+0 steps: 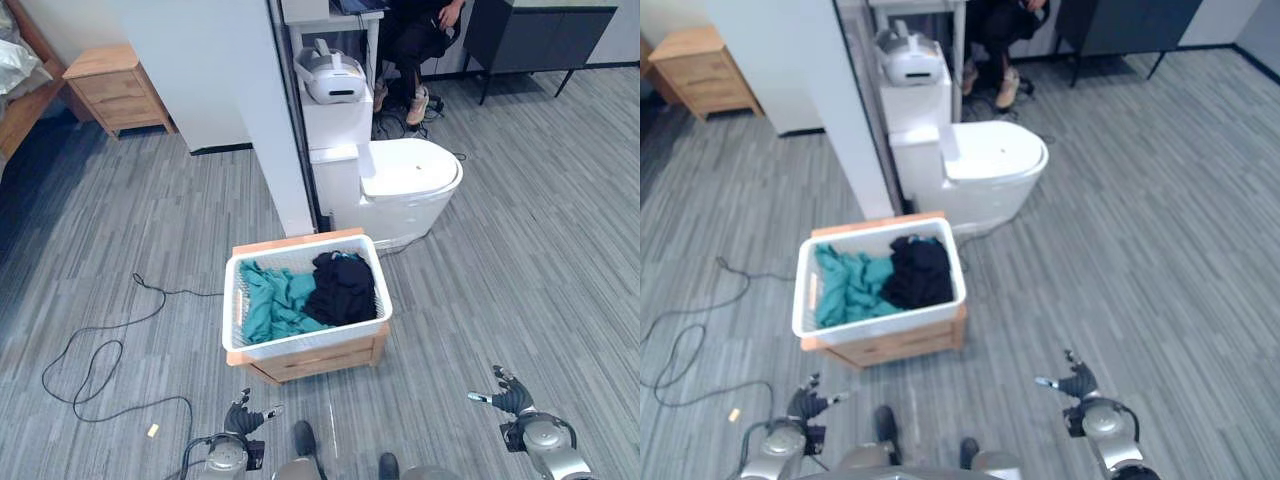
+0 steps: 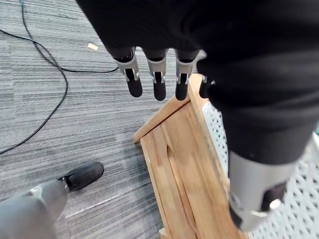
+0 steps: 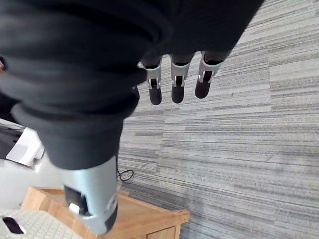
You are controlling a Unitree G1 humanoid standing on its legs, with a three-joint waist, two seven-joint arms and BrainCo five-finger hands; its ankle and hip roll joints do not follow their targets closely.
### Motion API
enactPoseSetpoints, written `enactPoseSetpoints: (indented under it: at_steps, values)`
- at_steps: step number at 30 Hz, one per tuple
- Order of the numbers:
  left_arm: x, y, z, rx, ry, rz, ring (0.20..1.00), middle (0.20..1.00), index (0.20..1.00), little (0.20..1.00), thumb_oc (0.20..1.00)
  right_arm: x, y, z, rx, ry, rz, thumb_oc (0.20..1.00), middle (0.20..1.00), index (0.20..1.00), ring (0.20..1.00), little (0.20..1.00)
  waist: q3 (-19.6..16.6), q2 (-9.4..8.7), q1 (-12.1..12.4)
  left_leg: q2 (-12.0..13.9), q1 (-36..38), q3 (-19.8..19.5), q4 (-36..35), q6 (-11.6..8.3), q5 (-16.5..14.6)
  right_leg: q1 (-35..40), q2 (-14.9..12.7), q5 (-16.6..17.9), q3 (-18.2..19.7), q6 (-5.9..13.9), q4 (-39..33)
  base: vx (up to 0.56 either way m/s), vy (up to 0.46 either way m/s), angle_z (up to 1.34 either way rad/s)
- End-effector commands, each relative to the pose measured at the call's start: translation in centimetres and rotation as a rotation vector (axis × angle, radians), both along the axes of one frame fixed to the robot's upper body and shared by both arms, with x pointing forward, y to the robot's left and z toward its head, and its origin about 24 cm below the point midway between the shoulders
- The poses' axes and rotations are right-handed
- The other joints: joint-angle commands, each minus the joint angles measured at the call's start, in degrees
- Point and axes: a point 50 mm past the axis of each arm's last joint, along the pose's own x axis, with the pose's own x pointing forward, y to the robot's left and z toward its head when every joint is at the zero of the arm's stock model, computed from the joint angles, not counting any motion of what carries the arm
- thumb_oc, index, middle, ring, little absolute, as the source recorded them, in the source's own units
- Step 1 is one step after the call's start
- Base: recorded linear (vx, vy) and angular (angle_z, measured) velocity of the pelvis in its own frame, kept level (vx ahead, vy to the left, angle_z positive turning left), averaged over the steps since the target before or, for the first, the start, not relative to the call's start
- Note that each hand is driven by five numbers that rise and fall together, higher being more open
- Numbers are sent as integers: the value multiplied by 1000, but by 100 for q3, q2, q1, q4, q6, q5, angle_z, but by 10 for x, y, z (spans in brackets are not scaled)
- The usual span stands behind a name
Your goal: Grab the laundry basket,head to the washer,open it,put in the laundry and shut it.
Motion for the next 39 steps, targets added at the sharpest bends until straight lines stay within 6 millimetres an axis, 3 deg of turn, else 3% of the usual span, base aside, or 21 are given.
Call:
enactPoseSetpoints:
  at_steps: [1,4,5,7,9,11,13,14,18,19,22,25,29,36,37,38,39]
  values:
    - [2,22,10,84,-31,0,1000,1000,1000,1000,1000,19,2,18,-17,-116,30,1000,1000,1000,1000,1000,-72,-208,162,-128,-226,29,811,-2,-826,-721,-846,-569,-133,889,1450,102,237,17]
    - [13,33,19,115,-69,13,1000,1000,1000,1000,1000,34,9,26,-11,-162,54,1000,1000,1000,1000,1000,66,-248,190,-248,-203,33,874,167,-993,-1251,-904,-445,45,1006,2195,30,179,-5]
    - [15,38,23,129,-92,28,1000,1000,1000,1000,1000,43,16,33,4,-208,70,1000,1000,1000,1000,1000,136,-246,224,-287,-147,86,878,228,-1056,-1565,-875,-315,-49,1003,2535,17,130,-26]
    - [17,39,25,129,-104,33,1000,1000,1000,1000,1000,47,18,37,5,-227,84,1000,1000,1000,1000,1000,165,-240,233,-304,-103,114,842,244,-1067,-1741,-827,-307,-106,979,2571,52,78,-41]
    - [21,42,29,125,-131,53,1000,1000,1000,1000,1000,54,19,44,-2,-257,99,1000,1000,1000,1000,1000,207,-235,228,-359,-7,97,730,230,-1068,-1916,-727,-312,-225,908,2270,94,6,-31]
    - [26,47,37,138,-176,58,1000,1000,1000,1000,1000,60,19,53,-7,-304,109,1000,1000,1000,1000,1000,174,-314,267,-479,11,26,720,229,-1121,-1587,-677,-366,-273,844,1600,120,-71,14]
    - [29,46,40,138,-193,51,1000,1000,1000,1000,1000,62,20,57,-10,-316,116,1000,1000,1000,1000,1000,143,-335,283,-487,-9,22,681,216,-1103,-1495,-624,-345,-250,802,1372,71,-82,39]
    - [36,48,47,149,-229,54,1000,1000,1000,1000,1000,73,22,68,-15,-364,138,1000,1000,1000,1000,1000,94,-311,324,-480,-1,35,575,183,-1071,-1435,-590,-273,-287,786,1146,75,-95,25]
    - [52,45,57,152,-287,46,1000,1000,1000,1000,1000,87,30,79,-3,-405,164,1000,1000,1000,1000,1000,45,-262,342,-460,-20,17,403,129,-973,-1367,-554,-193,-364,759,818,52,-61,4]
    - [65,41,63,153,-319,42,1000,1000,1000,1000,1000,96,38,85,20,-430,173,1000,1000,1000,1000,1000,64,-236,361,-454,-33,-11,294,100,-900,-1350,-533,-151,-378,748,681,35,-49,14]
    - [72,39,66,157,-336,43,1000,1000,1000,1000,1000,101,43,88,30,-439,179,1000,1000,1000,1000,1000,94,-223,366,-450,-38,-18,241,89,-868,-1351,-524,-127,-390,749,621,-5,-19,9]
    - [116,28,87,198,-413,28,1000,1000,1000,1000,1000,133,75,101,93,-478,202,1000,1000,1000,1000,1000,371,-159,430,-429,-333,-79,63,31,-653,-1638,-491,20,-323,754,492,-143,-18,10]
    - [136,21,90,248,-382,-3,1000,1000,1000,1000,1000,146,93,96,96,-430,213,1000,1000,1000,1000,1000,536,-112,450,-419,-589,-113,38,20,-551,-1934,-482,94,-222,742,538,-80,7,0]
    - [143,8,82,267,-300,-51,1000,1000,1000,1000,1000,152,113,88,138,-363,211,1000,1000,1000,1000,1000,647,-79,446,-399,-897,-130,59,6,-453,-2303,-468,198,-115,727,608,-51,14,-2]
    - [150,-3,83,246,-301,-68,470,470,470,470,470,157,120,92,185,-368,188,642,642,642,642,642,698,-69,433,-388,-983,-110,54,-9,-403,-2403,-461,236,-82,722,621,-46,9,-7]
    - [154,-9,85,233,-312,-75,200,200,200,200,200,160,125,95,224,-379,180,256,256,256,256,256,723,-73,426,-382,-1013,-105,52,-16,-382,-2436,-456,254,-59,721,624,-54,3,-7]
    - [157,-15,86,214,-325,-79,200,200,200,200,200,161,127,98,274,-396,155,200,200,200,200,200,740,-80,415,-377,-1030,-110,43,-26,-361,-2454,-450,268,-47,723,624,-34,-31,-4]
